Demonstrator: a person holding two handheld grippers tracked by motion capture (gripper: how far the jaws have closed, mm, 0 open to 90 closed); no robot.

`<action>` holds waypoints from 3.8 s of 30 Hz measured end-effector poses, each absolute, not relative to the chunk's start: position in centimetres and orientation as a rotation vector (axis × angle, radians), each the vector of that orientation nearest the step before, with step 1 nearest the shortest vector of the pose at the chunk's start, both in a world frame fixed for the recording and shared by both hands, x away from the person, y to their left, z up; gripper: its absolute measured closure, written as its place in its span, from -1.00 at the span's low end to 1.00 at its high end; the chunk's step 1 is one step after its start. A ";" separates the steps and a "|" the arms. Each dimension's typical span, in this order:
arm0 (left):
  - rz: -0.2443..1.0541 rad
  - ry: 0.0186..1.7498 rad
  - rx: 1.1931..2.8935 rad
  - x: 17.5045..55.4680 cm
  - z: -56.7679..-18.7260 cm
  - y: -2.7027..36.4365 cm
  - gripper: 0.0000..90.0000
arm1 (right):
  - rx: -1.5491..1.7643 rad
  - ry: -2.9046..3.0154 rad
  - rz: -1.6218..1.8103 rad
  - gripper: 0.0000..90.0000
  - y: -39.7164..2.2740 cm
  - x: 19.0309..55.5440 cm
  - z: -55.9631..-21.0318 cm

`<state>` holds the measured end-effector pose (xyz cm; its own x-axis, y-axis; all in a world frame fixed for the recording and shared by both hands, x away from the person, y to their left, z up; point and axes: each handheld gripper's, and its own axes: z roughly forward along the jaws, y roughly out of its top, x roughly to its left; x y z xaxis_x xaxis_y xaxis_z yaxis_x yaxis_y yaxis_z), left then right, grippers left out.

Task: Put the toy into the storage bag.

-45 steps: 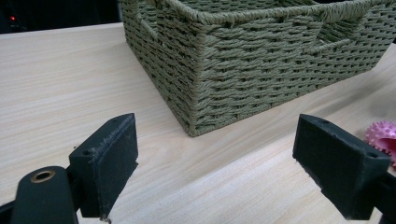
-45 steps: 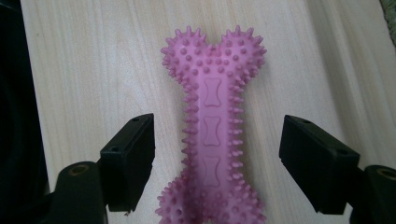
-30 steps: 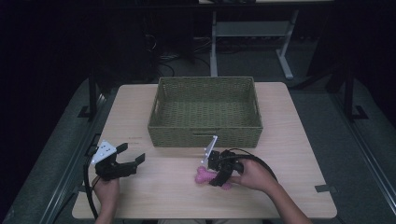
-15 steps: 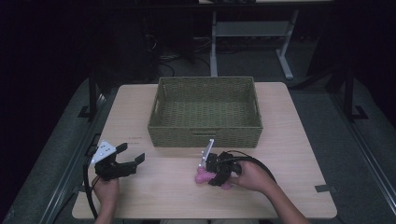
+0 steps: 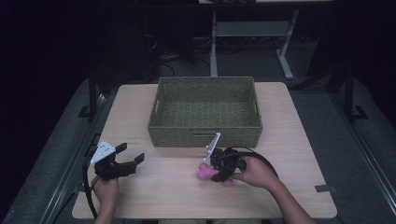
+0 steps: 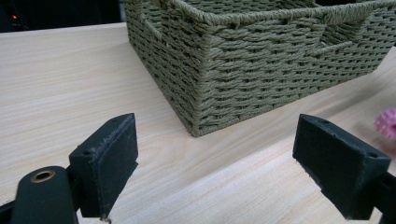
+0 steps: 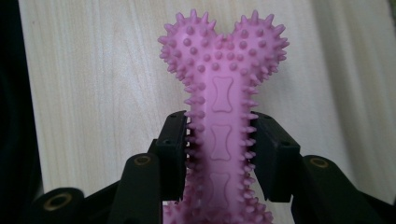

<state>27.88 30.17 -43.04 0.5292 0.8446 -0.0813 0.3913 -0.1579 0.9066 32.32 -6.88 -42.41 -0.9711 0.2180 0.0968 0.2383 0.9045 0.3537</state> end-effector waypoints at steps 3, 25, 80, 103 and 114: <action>0.564 1.037 1.762 27.9 -43.1 30.1 -0.70 | -0.370 -3.000 -0.587 0.29 -7.3 32.6 -42.0; 0.568 1.038 1.766 27.9 -43.0 30.3 -0.70 | -0.370 -2.988 -0.704 0.29 -10.0 34.9 -36.7; 0.573 1.036 1.766 27.9 -43.1 30.2 -0.70 | -0.376 -3.035 -0.723 0.29 -10.9 39.7 -29.8; 0.570 1.043 1.764 28.2 -43.2 30.2 -0.70 | -0.442 -3.010 -0.722 0.29 -10.8 43.8 -29.2; 0.571 1.044 1.765 28.2 -43.2 30.2 -0.70 | -0.483 -2.989 -0.741 0.29 -10.9 45.9 -29.7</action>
<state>28.22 30.17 -43.23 0.5225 0.8493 -0.0760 0.3944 -0.1616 0.9046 45.95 -10.88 -29.69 -0.9517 0.2913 0.0969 0.3028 0.8391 0.4519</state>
